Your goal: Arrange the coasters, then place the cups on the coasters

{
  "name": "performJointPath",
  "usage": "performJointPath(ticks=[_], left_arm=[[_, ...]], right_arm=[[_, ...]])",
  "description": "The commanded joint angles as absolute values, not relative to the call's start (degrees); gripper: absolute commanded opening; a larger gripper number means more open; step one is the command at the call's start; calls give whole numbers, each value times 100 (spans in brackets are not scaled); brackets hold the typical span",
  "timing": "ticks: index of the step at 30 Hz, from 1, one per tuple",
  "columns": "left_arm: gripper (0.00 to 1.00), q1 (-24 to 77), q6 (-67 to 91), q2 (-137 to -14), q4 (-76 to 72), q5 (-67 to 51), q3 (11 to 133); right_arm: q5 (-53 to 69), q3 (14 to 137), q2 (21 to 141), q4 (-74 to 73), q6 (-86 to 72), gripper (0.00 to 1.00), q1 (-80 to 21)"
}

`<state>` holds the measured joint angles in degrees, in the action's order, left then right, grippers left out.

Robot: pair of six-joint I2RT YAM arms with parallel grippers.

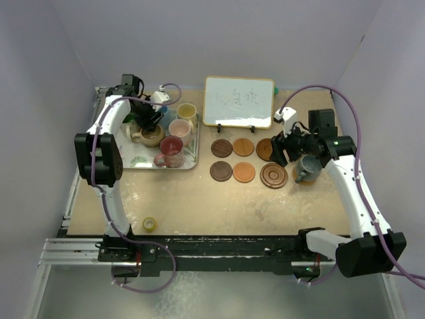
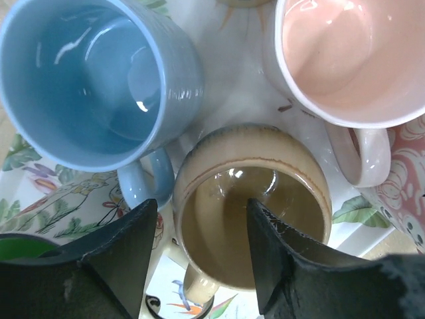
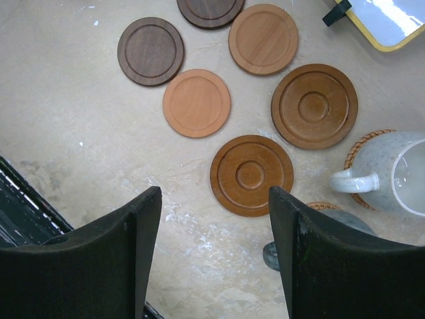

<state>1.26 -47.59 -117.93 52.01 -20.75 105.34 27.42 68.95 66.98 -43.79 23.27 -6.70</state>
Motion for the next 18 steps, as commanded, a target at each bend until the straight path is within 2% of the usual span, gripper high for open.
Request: performJointPath(ticks=[1, 9, 18], left_arm=[[52, 105, -4955, -11918, 5281, -2104, 10811], [43, 105, -5018, -12313, 5122, -1977, 10897], [24, 105, -4969, -12346, 5059, -1998, 10851]], right_arm=[[2808, 6857, 6533, -4228, 2281, 68, -676], [2845, 6838, 6589, -4222, 2283, 68, -663], [2841, 6840, 6678, -4250, 2291, 68, -668]])
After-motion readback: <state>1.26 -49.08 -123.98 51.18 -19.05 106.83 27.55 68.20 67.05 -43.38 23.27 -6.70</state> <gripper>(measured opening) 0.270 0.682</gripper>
